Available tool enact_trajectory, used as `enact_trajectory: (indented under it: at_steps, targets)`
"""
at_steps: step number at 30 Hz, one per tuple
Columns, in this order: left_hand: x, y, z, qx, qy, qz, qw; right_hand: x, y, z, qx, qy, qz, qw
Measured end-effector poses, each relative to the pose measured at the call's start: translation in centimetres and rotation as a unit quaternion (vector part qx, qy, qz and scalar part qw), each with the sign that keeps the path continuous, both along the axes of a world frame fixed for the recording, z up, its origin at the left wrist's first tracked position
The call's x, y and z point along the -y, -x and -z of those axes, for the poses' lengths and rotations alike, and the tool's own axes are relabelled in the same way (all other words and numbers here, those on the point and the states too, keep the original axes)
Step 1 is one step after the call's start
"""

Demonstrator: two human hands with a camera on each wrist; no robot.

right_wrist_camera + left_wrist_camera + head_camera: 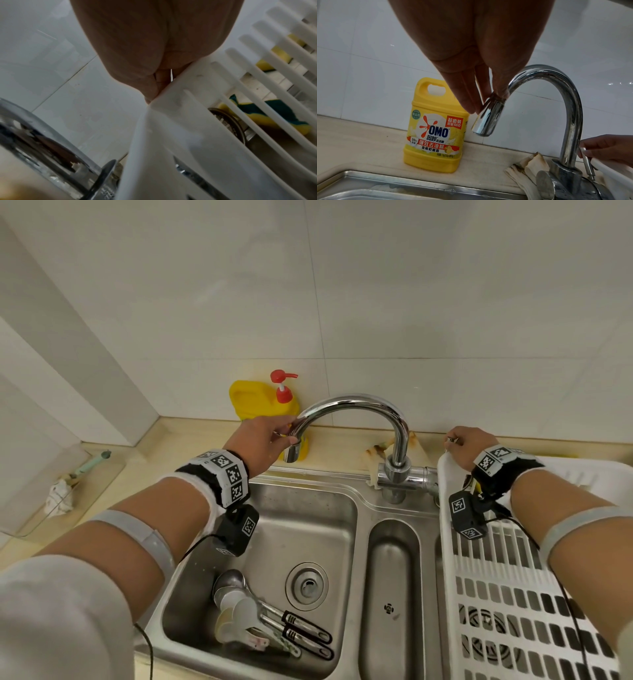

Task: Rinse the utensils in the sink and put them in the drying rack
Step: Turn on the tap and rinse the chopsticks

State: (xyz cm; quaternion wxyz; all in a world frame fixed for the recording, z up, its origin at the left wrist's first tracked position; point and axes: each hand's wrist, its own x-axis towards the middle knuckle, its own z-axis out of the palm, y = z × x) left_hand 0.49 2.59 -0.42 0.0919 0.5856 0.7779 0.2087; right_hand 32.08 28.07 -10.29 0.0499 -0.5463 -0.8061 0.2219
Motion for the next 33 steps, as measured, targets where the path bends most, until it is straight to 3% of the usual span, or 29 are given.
enact_trajectory:
  at_steps: [33]
  targets:
    - [0.0, 0.0, 0.3, 0.001, -0.002, -0.005, 1.000, 1.0, 0.4, -1.3, 0.045, -0.018, -0.011, 0.999]
